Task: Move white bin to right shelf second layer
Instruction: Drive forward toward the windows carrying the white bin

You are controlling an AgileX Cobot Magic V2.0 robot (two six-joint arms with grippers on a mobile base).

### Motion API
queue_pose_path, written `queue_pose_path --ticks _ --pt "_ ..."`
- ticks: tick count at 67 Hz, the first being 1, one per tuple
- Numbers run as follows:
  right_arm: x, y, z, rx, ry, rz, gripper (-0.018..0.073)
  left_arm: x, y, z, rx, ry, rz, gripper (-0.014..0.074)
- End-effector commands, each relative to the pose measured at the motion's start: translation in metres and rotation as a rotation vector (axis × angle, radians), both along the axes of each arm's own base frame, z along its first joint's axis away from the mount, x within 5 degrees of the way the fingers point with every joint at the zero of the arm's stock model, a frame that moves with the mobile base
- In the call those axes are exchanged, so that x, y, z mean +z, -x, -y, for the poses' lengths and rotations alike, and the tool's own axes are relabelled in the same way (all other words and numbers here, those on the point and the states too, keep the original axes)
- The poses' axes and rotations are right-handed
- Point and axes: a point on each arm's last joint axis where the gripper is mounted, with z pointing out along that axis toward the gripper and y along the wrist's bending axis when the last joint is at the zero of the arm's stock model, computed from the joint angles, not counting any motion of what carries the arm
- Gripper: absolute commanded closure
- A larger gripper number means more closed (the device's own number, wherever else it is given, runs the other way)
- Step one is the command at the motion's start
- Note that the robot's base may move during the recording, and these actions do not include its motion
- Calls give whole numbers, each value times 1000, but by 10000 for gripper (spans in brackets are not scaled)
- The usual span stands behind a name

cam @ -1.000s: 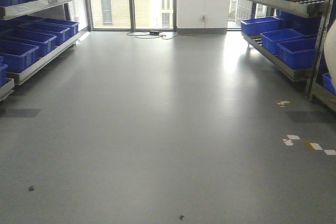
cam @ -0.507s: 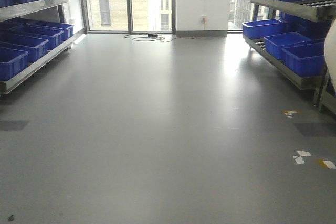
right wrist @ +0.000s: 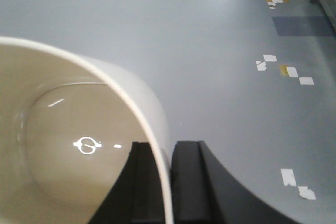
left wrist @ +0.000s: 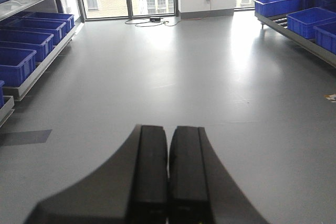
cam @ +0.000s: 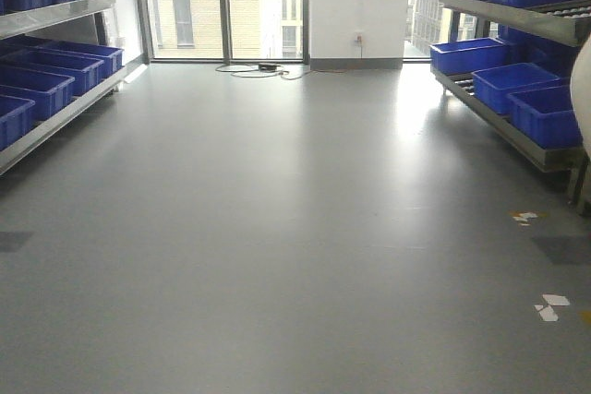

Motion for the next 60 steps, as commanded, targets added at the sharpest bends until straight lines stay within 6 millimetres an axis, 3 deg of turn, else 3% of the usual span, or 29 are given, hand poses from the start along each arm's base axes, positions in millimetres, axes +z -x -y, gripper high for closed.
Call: queue_pose_path --ticks 1,60 --pt "17 -3 0 -5 -10 118 510 -4 -1 0 -5 14 63 512" --pt "17 -3 0 -5 -10 118 510 -4 -1 0 -5 14 63 512"
